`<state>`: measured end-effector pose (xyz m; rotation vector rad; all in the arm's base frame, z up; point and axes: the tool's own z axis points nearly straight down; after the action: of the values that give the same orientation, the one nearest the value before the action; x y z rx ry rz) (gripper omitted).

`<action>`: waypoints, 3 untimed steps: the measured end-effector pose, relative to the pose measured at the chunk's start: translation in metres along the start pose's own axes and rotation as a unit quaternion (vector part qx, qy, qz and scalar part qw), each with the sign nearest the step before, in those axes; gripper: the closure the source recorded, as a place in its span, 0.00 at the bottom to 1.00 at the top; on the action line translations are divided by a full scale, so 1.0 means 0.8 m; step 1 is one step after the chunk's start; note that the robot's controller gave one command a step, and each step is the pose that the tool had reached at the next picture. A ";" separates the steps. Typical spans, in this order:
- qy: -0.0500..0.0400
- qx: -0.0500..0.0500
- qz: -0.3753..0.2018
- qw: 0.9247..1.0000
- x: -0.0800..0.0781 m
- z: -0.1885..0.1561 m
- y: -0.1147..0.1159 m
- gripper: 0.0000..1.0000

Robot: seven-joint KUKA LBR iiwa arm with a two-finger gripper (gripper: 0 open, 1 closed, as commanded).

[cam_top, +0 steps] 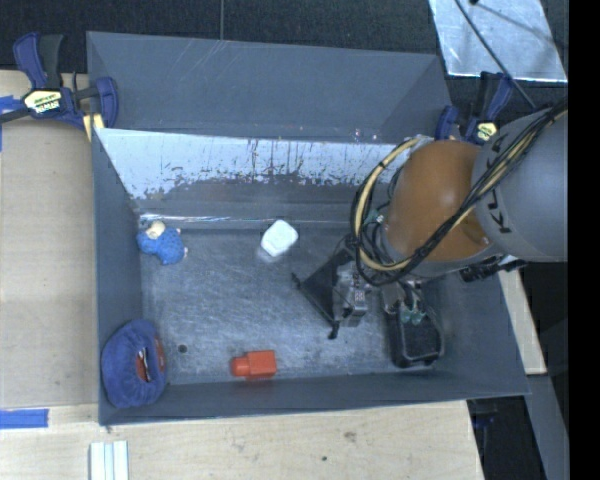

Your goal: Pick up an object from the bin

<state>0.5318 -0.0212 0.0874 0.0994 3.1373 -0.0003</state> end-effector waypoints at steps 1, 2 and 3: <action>0.000 0.000 0.000 1.000 0.000 0.000 0.000 0.00; -0.003 0.000 -0.105 0.994 0.046 -0.147 -0.026 0.00; 0.001 -0.001 -0.334 0.942 -0.015 -0.002 0.006 0.00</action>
Offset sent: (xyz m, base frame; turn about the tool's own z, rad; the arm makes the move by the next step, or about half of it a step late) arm 0.0000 0.0000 0.0000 0.0000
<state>0.5443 -0.0174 0.0887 -0.9557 2.9927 0.0015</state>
